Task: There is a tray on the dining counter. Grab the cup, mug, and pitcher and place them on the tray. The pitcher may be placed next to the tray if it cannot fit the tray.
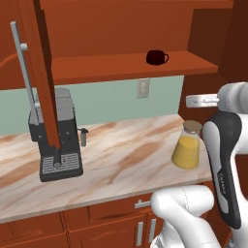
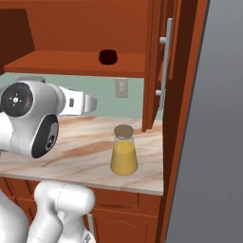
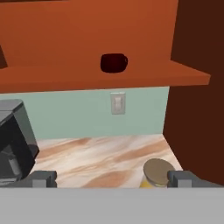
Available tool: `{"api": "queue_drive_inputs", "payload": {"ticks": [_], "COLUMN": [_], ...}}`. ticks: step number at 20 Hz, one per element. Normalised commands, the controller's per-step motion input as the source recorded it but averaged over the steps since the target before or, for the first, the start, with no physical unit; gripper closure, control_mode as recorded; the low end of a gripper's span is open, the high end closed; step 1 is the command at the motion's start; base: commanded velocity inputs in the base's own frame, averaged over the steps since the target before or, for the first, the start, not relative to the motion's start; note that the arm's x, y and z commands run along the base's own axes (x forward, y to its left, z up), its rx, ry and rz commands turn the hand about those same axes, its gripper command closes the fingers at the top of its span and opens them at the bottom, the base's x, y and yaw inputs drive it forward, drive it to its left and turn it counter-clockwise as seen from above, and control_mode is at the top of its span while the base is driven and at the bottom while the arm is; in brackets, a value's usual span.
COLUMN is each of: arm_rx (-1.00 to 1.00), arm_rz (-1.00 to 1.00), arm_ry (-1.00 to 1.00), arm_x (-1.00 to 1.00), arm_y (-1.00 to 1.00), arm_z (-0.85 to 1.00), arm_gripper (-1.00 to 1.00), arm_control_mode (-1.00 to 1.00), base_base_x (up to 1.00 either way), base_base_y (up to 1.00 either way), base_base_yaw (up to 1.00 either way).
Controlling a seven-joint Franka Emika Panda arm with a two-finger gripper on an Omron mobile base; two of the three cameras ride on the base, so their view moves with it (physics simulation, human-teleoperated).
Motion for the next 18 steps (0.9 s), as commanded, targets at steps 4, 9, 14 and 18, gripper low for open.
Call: {"api": "queue_drive_inputs", "payload": {"ticks": [4,9,14,18], "arm_rx": [0.00,0.00,0.00,-0.06], "arm_rz": [0.00,0.00,0.00,0.00], "arm_ry": [-0.03,-0.03,-0.01,-0.04], "arm_x": [0.09,0.11,0.00,0.00], "arm_y": [0.00,0.00,0.00,0.00], "arm_z": [0.06,0.38,0.53,0.34], "arm_gripper": [-1.00,-1.00,-1.00,-1.00], "arm_control_mode": [-1.00,-1.00,-1.00,-1.00], "base_base_x": [0.00,0.00,0.00,0.00], "base_base_y": [0.00,0.00,0.00,0.00], "base_base_yaw": [0.00,0.00,0.00,0.00]}}
